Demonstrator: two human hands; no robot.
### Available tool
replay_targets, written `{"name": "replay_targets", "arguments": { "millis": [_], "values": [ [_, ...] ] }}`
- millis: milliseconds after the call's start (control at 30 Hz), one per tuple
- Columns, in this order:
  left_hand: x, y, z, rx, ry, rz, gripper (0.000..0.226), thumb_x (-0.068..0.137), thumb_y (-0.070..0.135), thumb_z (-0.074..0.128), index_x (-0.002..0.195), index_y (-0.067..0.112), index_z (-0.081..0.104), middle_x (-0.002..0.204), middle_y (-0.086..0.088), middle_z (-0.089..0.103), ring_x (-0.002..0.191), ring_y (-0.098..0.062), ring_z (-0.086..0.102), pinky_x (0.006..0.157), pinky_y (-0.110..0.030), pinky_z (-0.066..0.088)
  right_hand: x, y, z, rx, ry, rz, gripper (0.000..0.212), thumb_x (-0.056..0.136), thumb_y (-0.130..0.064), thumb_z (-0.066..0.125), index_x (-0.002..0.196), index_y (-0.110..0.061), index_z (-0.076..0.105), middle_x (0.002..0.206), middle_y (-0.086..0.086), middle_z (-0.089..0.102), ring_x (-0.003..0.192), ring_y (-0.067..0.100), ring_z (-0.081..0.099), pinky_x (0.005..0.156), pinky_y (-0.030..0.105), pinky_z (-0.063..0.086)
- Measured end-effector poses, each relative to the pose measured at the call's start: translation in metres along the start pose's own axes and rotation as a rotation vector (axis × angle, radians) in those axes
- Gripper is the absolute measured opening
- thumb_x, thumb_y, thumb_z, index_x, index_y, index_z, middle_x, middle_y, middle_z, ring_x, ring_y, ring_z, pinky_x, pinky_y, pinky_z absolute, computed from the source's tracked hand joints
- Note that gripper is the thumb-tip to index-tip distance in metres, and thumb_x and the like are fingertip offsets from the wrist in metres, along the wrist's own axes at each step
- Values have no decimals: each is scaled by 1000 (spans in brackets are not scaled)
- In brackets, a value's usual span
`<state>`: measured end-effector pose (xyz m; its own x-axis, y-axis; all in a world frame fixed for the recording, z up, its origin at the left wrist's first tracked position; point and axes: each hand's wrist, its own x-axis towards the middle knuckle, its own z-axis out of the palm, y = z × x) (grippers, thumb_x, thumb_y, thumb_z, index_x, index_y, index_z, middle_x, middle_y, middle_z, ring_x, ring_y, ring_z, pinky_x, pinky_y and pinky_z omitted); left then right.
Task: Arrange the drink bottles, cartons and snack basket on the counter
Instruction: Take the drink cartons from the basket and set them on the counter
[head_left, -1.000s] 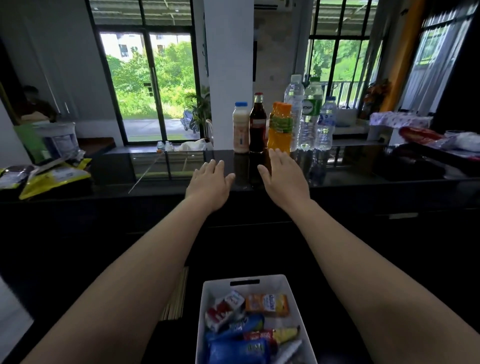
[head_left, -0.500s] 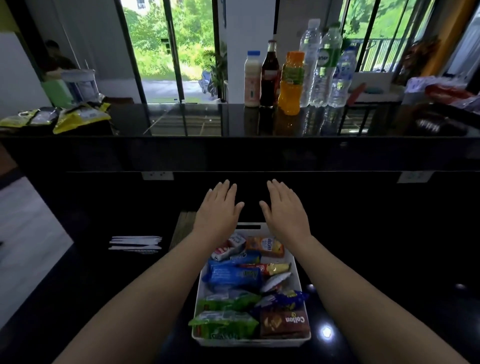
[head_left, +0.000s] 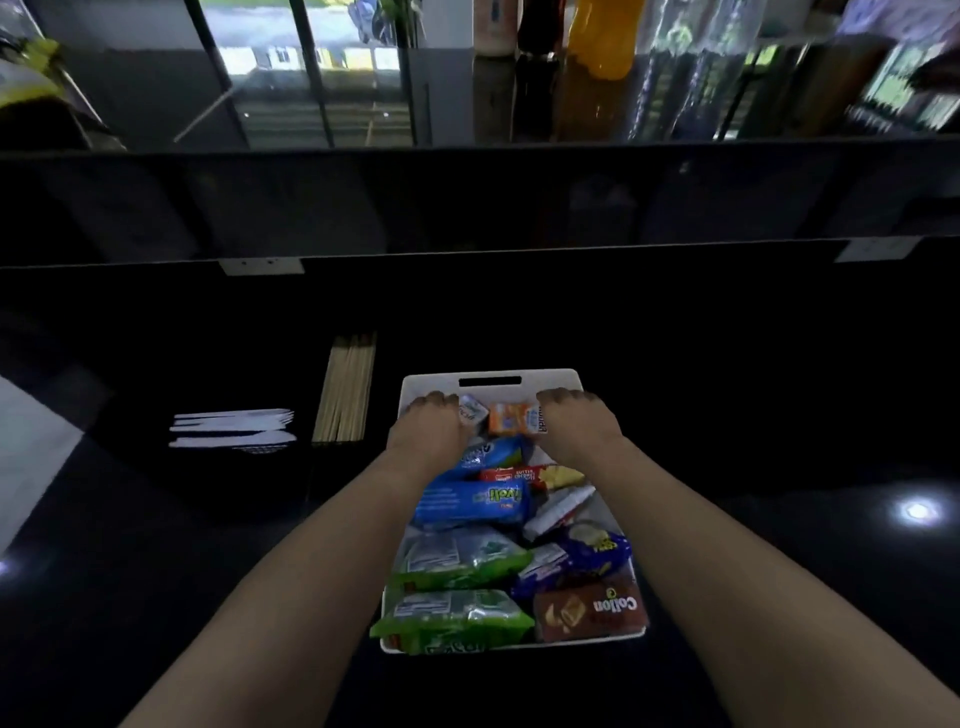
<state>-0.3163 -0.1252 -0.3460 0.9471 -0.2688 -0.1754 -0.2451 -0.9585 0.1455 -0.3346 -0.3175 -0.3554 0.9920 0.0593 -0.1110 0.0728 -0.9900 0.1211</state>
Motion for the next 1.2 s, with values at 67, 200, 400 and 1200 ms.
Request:
{"name": "replay_targets", "arguments": {
  "millis": [67, 200, 400, 1200],
  "values": [
    [9, 4, 5, -24, -33, -33, 56, 96, 41, 46, 140, 8, 39, 136, -16, 46, 124, -34, 44, 101, -39, 39, 6, 3, 9, -75, -31, -15, 58, 93, -35, 58, 142, -13, 35, 139, 9, 48, 126, 28, 46, 106, 38, 36],
    [23, 7, 14, 5, -74, -66, 65, 89, 45, 59, 138, 9, 39, 133, -14, 46, 124, -32, 45, 102, -39, 41, 13, 7, 20, -138, -74, -29, 61, 91, -24, 60, 143, -14, 31, 138, 10, 45, 128, 29, 42, 111, 40, 26],
    [36, 12, 13, 61, -139, -142, 61, 89, 33, 62, 136, 2, 37, 132, -18, 46, 121, -35, 49, 99, -42, 44, 21, 6, 25, -181, -52, -28, 58, 87, -16, 62, 138, -10, 36, 132, 10, 47, 128, 30, 40, 115, 42, 19],
    [-11, 18, -40, -517, 240, -155, 54, 77, 32, 70, 111, 18, 31, 102, -8, 63, 82, -26, 60, 59, -32, 43, -19, 24, -82, 823, 392, 190, 41, 73, -52, 65, 101, -25, 53, 94, -1, 63, 83, 21, 61, 68, 32, 46]
  ]
}}
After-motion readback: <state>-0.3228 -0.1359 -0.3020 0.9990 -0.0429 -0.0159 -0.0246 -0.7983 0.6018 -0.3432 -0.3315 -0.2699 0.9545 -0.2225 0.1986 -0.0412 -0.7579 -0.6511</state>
